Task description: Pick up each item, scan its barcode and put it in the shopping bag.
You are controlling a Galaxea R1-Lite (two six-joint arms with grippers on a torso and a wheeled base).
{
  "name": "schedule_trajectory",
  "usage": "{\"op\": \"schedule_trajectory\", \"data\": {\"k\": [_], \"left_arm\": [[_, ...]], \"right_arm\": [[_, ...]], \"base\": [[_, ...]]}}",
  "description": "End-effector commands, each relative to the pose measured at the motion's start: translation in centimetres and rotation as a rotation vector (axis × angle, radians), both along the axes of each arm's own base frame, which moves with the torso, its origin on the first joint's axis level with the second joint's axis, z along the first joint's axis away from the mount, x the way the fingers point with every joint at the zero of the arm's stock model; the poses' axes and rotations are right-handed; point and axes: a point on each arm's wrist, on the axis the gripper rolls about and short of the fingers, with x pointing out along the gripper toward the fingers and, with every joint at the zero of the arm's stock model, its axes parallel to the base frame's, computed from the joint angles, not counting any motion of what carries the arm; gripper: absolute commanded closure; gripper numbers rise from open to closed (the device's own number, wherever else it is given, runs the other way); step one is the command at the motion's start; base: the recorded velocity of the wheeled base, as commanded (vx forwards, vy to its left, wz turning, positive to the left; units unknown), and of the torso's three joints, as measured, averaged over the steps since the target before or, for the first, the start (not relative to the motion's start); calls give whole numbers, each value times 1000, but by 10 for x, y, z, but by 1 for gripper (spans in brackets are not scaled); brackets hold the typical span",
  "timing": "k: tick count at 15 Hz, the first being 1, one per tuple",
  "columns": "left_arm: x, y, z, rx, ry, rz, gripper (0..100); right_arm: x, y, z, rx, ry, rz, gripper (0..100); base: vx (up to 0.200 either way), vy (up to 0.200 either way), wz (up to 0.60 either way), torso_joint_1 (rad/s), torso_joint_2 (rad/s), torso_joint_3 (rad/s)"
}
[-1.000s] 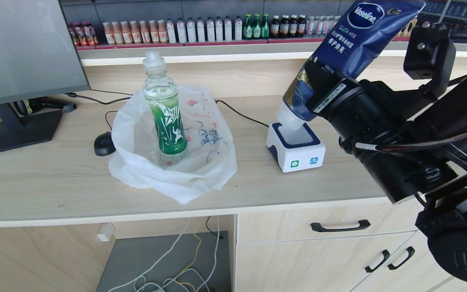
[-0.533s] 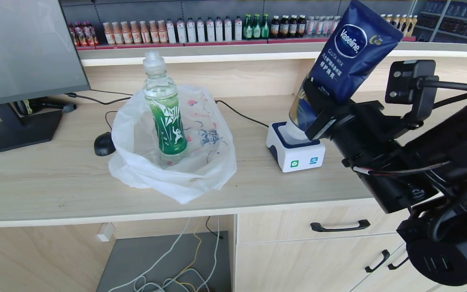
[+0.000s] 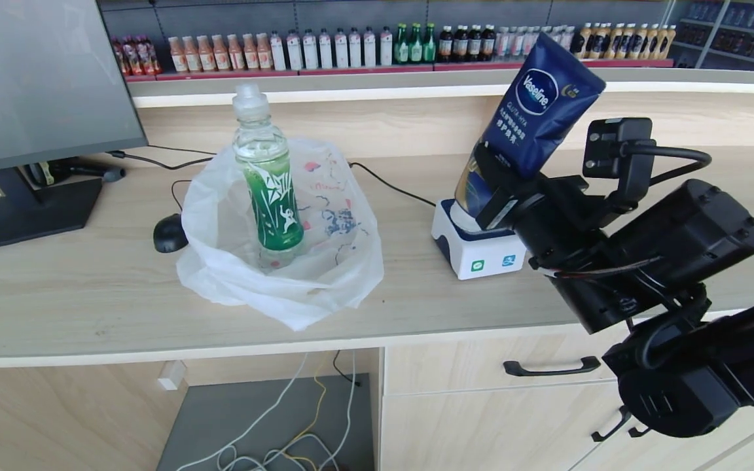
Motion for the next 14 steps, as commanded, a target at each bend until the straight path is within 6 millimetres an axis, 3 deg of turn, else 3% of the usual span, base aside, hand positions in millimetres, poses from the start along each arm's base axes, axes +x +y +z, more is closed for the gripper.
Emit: {"op": "schedule_trajectory", "data": {"k": [1,7,12,14], "left_arm": [[0,0,0,0,-1,0,0],[0,0,0,-3,-1,0,0],[0,0,0,-3,-1,0,0],[0,0,0,0,-2,0,0]], "right_arm": [[3,0,-1,3,2,-4,100],[3,-2,8,22,-27,-10,100],[4,0,4,16,-15,-8,100],[7,1,0,9,-5,-8,100]], "base": [[0,200,0,2,7,7],[0,200,0,2,4,3],[0,200,0,2,2,0],[0,0,0,0,0,0]]}}
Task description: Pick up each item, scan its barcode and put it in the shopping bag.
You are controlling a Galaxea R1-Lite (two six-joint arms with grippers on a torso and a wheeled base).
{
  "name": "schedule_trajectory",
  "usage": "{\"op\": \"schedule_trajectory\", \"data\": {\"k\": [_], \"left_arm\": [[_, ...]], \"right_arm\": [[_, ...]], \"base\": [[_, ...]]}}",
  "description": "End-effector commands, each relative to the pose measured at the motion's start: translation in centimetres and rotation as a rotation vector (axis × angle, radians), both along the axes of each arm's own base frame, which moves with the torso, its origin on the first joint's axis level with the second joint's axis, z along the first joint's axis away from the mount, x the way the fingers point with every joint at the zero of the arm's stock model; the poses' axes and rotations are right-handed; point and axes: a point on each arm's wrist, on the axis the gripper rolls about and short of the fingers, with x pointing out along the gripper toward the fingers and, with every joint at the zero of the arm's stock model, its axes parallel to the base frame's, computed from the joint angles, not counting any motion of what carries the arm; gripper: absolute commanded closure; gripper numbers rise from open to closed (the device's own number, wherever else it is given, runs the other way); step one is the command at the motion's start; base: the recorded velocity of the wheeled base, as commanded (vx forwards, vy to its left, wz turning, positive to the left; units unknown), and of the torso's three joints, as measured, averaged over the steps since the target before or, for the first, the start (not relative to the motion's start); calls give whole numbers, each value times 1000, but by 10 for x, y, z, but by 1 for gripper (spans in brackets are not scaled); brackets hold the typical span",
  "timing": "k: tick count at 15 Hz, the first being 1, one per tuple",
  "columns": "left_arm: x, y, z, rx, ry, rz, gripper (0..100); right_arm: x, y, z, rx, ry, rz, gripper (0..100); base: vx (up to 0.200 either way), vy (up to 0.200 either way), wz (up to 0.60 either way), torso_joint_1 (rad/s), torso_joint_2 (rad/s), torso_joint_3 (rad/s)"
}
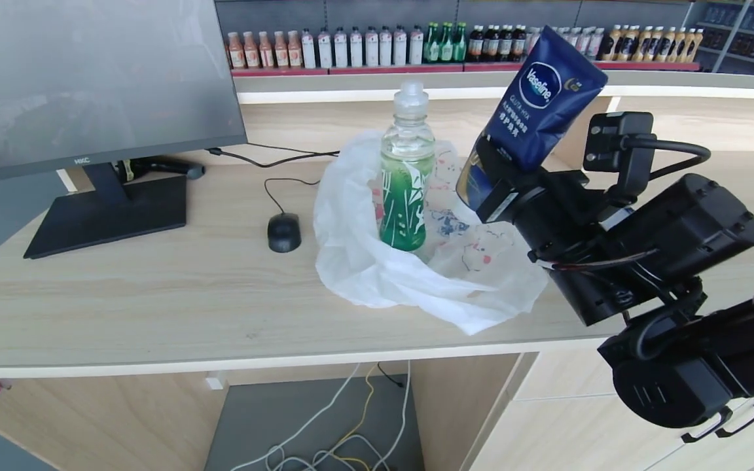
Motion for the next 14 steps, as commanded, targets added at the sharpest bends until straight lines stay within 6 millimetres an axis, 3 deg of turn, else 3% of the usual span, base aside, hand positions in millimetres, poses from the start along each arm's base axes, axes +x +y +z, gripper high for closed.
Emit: {"op": "schedule_trajectory", "data": {"k": [1,14], "left_arm": [[0,0,0,0,0,0,0],[0,0,0,1,0,2,0]], "right_arm": [[3,2,-5,-9,12,0,100],[10,5,-44,-107,113,-17,100]], "base": [[0,0,0,0,0,0],[0,0,0,0,0,0]]}}
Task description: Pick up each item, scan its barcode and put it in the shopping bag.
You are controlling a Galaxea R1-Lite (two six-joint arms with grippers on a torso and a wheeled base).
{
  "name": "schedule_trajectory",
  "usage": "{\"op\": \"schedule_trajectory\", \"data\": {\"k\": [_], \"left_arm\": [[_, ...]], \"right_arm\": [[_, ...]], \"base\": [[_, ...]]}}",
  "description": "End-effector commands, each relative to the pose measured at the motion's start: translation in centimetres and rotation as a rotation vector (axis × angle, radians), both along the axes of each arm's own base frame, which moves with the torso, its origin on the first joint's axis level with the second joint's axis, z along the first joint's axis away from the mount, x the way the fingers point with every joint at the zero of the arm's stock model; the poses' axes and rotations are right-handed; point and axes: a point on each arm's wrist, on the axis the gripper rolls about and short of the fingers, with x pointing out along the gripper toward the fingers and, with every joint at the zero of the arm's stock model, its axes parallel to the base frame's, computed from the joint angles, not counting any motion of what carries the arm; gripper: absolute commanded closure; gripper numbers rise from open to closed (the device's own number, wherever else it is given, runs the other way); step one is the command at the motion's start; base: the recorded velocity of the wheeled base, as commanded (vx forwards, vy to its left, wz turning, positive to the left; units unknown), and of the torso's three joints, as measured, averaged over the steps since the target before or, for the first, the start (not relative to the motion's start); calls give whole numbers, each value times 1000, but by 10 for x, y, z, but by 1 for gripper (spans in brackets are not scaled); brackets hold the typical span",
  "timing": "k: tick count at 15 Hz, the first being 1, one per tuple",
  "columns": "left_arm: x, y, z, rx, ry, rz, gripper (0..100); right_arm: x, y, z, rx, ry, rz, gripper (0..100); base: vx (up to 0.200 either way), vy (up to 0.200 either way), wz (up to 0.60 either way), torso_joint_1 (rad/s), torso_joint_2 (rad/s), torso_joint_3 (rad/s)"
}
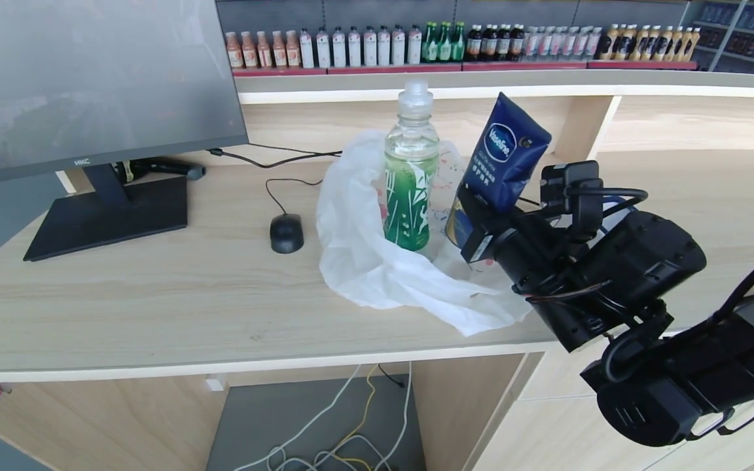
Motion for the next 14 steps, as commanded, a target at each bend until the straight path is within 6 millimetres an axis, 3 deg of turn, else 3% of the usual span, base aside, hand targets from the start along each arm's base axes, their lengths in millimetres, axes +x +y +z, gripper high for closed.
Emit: {"op": "schedule_trajectory", "data": {"k": [1,14], "left_arm": [[0,0,0,-1,0,1,0],[0,0,0,0,0,-1,0]], "right_arm": [[3,2,-6,-8,13,-2,100],[15,3,-27,-46,57,-16,100]], "base": [[0,0,0,0,0,0],[0,0,0,0,0,0]]}}
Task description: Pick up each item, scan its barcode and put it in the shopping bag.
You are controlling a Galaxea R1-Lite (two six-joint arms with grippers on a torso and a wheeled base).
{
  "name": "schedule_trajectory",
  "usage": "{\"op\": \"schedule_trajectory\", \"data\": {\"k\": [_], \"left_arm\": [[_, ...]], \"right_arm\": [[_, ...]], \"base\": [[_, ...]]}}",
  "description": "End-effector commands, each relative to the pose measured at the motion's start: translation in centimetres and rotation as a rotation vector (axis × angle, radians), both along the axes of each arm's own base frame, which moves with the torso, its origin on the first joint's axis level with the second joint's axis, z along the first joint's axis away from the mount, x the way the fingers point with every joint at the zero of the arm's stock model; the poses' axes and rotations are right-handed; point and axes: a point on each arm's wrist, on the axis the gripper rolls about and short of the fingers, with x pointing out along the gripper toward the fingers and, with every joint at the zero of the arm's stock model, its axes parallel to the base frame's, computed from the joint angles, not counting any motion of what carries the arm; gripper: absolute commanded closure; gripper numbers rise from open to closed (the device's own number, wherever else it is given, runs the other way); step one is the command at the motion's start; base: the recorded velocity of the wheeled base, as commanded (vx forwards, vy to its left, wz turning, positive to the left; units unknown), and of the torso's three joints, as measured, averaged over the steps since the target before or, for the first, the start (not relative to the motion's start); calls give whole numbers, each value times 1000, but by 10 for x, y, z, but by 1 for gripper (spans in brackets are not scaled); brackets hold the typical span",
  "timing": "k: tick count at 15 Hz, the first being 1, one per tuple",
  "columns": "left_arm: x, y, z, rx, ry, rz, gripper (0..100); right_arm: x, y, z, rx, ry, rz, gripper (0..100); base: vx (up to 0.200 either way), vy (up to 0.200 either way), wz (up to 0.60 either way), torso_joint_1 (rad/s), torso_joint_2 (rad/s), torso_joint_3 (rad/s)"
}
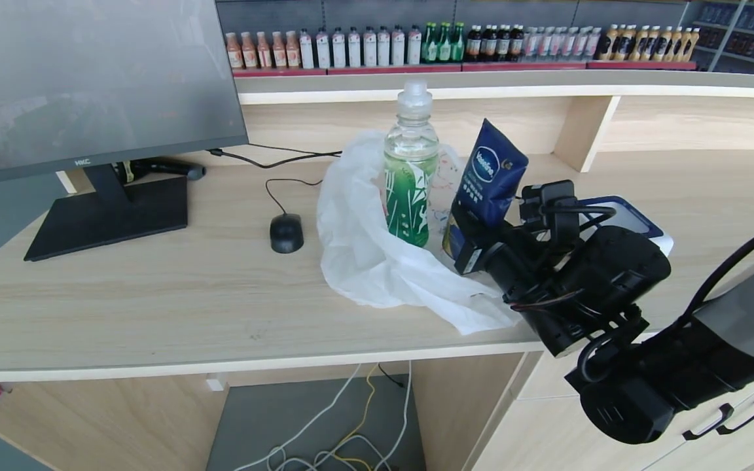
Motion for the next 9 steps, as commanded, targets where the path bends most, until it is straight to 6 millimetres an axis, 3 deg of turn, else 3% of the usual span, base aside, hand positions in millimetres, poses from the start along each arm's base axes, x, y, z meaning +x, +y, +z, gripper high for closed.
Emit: {"op": "schedule_trajectory", "data": {"k": [1,9], "left_arm": [[0,0,0,-2,0,2,0],[0,0,0,0,0,0,0]], "right_arm": [[2,2,-4,-8,9,6,100],[2,8,-20,-36,52,42,100]], "base": [[0,0,0,0,0,0],[0,0,0,0,0,0]]}}
